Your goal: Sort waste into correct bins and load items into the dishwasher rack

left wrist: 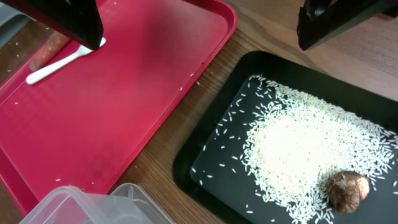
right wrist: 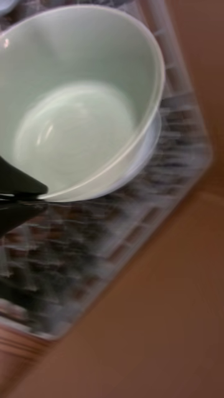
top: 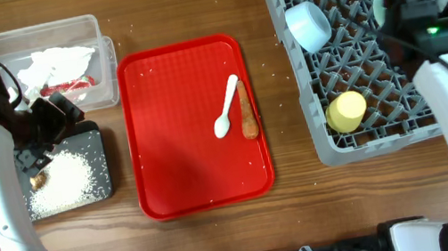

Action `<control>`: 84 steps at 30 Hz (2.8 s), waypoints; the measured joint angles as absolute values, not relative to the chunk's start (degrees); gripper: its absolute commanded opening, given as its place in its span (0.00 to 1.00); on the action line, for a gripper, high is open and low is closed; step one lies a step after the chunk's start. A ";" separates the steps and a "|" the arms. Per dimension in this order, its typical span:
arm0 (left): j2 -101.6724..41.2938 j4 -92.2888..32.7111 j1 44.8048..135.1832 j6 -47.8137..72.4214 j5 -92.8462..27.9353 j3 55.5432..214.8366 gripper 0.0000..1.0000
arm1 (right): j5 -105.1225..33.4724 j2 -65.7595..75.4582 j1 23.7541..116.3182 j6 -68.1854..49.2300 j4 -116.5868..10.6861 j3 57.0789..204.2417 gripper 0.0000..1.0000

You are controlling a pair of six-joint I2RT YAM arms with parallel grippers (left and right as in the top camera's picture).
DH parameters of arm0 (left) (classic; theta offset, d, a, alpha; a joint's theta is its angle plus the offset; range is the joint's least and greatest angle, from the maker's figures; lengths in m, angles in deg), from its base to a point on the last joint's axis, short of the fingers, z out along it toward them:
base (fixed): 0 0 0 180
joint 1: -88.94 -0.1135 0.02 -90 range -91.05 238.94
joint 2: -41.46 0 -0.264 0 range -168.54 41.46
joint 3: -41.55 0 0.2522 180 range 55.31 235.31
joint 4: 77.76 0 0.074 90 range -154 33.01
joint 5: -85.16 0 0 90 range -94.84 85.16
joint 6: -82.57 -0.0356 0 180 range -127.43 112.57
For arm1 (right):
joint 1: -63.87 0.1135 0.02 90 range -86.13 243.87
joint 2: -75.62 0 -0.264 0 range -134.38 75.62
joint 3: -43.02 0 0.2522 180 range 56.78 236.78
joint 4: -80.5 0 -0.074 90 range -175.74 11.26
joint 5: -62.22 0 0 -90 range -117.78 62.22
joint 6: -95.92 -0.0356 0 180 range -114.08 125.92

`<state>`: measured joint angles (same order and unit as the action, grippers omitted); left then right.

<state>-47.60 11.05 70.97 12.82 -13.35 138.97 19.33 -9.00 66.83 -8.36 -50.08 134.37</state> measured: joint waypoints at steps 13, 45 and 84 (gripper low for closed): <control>-47.60 11.03 70.99 12.80 -13.75 138.97 1.00 | 33.65 -27.82 71.31 53.10 -90.60 135.17 0.04; -47.60 11.03 70.97 12.82 -13.75 138.97 1.00 | 31.42 -37.87 71.60 61.38 -98.34 135.13 0.04; -47.60 11.03 70.97 12.82 -13.75 138.97 1.00 | 14.57 -18.88 91.18 30.21 -64.04 135.26 1.00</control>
<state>-47.60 11.03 70.97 12.82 -13.75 138.97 14.57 -18.88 91.18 30.21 -64.04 135.26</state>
